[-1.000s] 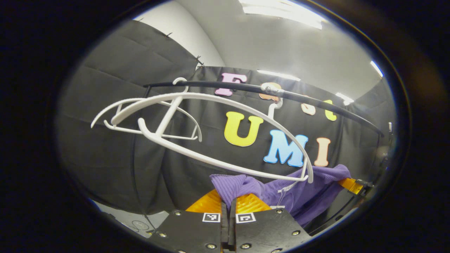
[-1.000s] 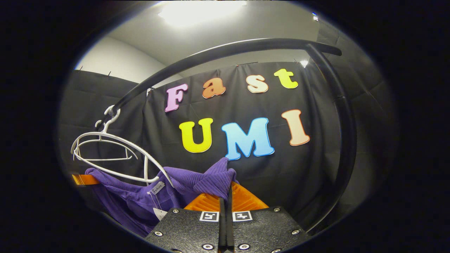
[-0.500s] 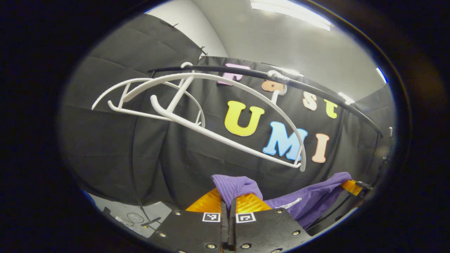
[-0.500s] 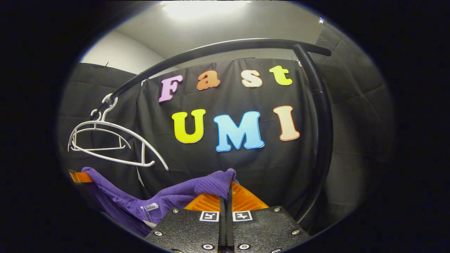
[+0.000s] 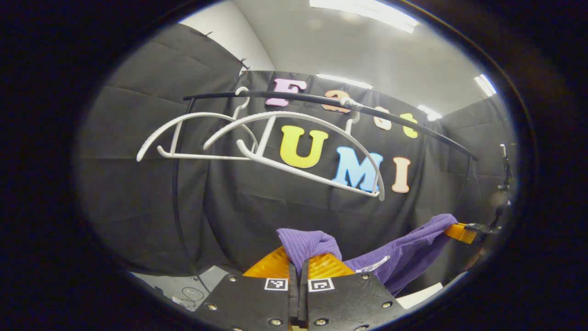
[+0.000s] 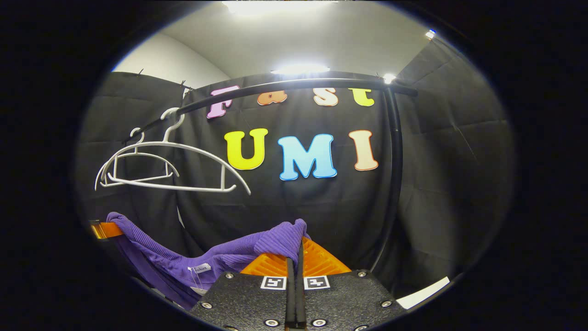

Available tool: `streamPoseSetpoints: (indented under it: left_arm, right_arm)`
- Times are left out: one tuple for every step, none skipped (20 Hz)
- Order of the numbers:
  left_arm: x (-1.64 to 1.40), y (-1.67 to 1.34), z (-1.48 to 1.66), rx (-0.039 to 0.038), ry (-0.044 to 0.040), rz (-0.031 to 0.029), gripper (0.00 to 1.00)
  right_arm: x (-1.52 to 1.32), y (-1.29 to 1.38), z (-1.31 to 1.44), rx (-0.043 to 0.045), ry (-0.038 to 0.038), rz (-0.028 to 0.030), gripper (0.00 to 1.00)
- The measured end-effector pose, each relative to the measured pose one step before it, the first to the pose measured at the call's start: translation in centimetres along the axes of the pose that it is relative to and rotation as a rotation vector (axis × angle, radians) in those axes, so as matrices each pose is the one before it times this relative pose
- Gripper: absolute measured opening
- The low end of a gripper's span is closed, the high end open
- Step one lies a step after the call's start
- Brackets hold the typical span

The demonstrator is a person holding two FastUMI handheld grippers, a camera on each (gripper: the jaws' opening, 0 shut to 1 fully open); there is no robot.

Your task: Grasp the clothes on the hanger with both hands and then place them into the laundry hamper below.

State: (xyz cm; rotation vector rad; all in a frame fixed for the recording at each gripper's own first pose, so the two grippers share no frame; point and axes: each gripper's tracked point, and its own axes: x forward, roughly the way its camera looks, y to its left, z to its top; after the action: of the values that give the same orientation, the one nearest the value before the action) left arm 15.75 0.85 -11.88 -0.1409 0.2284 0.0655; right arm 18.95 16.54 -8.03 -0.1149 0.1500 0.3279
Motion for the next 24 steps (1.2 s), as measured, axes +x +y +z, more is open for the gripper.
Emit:
streamPoseSetpoints:
  left_arm:
    - [-0.369, 0.503, -0.317, 0.00590, 0.01690, -0.01766, 0.01]
    - [-0.449, 0.407, -0.575, 0.00246, 0.01888, -0.02107, 0.01]
    - [-0.550, 0.363, -0.707, 0.00404, 0.01680, -0.02047, 0.01]
    - [-0.438, 0.397, -0.881, 0.00973, 0.01757, -0.01870, 0.01]
    - [-0.636, 0.580, -1.073, 0.00859, 0.02215, -0.01588, 0.01]
    - [-0.478, 0.719, -1.387, 0.00561, 0.02402, -0.01612, 0.01]
    - [-0.336, 0.598, -1.459, -0.00060, 0.02905, -0.01221, 0.01]
    - [-0.179, 0.369, -1.545, -0.00541, 0.03145, -0.00753, 0.01]
    - [-0.250, 0.413, -1.198, -0.00430, 0.02318, -0.00474, 0.01]
    - [-0.402, 0.214, -1.108, 0.00196, 0.01970, -0.00540, 0.07]
    - [-0.207, 0.178, -1.102, 0.00949, 0.01769, -0.00762, 0.07]
    - [0.239, 0.004, -1.141, 0.01598, 0.02054, -0.01074, 0.07]
    - [0.126, 0.080, -1.163, 0.01580, 0.02268, -0.00388, 0.07]
    - [-0.158, 0.178, -1.231, 0.00562, 0.02141, -0.00362, 0.01]
    - [0.140, -0.069, -0.833, -0.00039, 0.02001, -0.00083, 0.01]
    - [-0.223, -0.304, -0.924, -0.00235, 0.01762, 0.00181, 0.07]
    - [-0.162, -0.323, -0.873, -0.00276, 0.01804, 0.00765, 0.07]
    - [-0.198, -0.337, -1.016, -0.00492, 0.01556, 0.00996, 0.07]
    - [-0.130, -0.311, -0.719, -0.00716, 0.01724, 0.01017, 0.01]
    - [0.024, -0.219, -0.410, -0.00692, 0.01369, 0.00628, 0.01]
    - [-0.064, -0.218, -0.352, 0.00094, 0.01235, 0.00992, 0.01]
    - [-0.181, -0.336, -0.662, 0.00684, 0.01448, 0.01123, 0.01]
    - [-0.131, -0.356, -0.764, -0.00012, 0.02139, 0.00538, 0.01]
    - [-0.260, -0.419, -1.204, -0.00658, 0.02403, 0.00680, 0.01]
  right_arm:
    - [-1.112, 0.543, -0.355, 0.00585, 0.00982, -0.01451, 0.00]
    - [-1.035, 0.506, -0.592, 0.00461, 0.01311, -0.01735, 0.00]
    - [-1.026, 0.366, -0.757, 0.00208, 0.01605, -0.02154, 0.00]
    - [-0.978, 0.349, -0.837, 0.00281, 0.01557, -0.02104, 0.00]
    - [-0.951, 0.444, -0.871, 0.00397, 0.01779, -0.01799, 0.00]
    - [-0.986, 0.511, -0.869, 0.00499, 0.01908, -0.01126, 0.00]
    - [-0.856, 0.612, -1.084, 0.00204, 0.01936, -0.00487, 0.00]
    - [-0.859, 0.439, -1.033, -0.00287, 0.02018, 0.00012, 0.00]
    - [-0.839, 0.323, -1.075, -0.00249, 0.02059, -0.00183, 0.00]
    - [-0.685, 0.216, -1.115, 0.00154, 0.02467, -0.00163, 0.00]
    - [-0.623, 0.092, -1.256, 0.00322, 0.02266, 0.00157, 0.00]
    - [-0.369, 0.191, -1.130, 0.00013, 0.02179, 0.00951, 0.00]
    - [-0.104, 0.150, -1.011, -0.00101, 0.02123, 0.01647, 0.00]
    - [-0.106, -0.038, -0.743, -0.00457, 0.01583, 0.01286, 0.00]
    - [-0.070, -0.361, -0.724, -0.00586, 0.01454, 0.00716, 0.00]
    - [-0.038, -0.195, -0.608, -0.00674, 0.01566, 0.00885, 0.00]
    - [0.130, -0.007, -0.964, -0.00648, 0.01830, 0.00973, 0.00]
    - [-0.094, 0.051, -0.851, -0.00226, 0.01683, 0.01517, 0.00]
    - [-0.066, 0.235, -0.942, -0.00098, 0.01415, 0.01948, 0.00]
    - [0.027, 0.183, -0.911, -0.00036, 0.01732, 0.01843, 0.00]
    - [0.207, 0.256, -1.012, 0.00267, 0.01902, 0.02019, 0.00]
    - [0.183, 0.275, -0.758, 0.00800, 0.01773, 0.02161, 0.00]
    - [0.028, 0.130, -0.721, 0.01160, 0.01636, 0.02452, 0.00]
    - [0.234, 0.233, -0.734, 0.00917, 0.01406, 0.02170, 0.00]
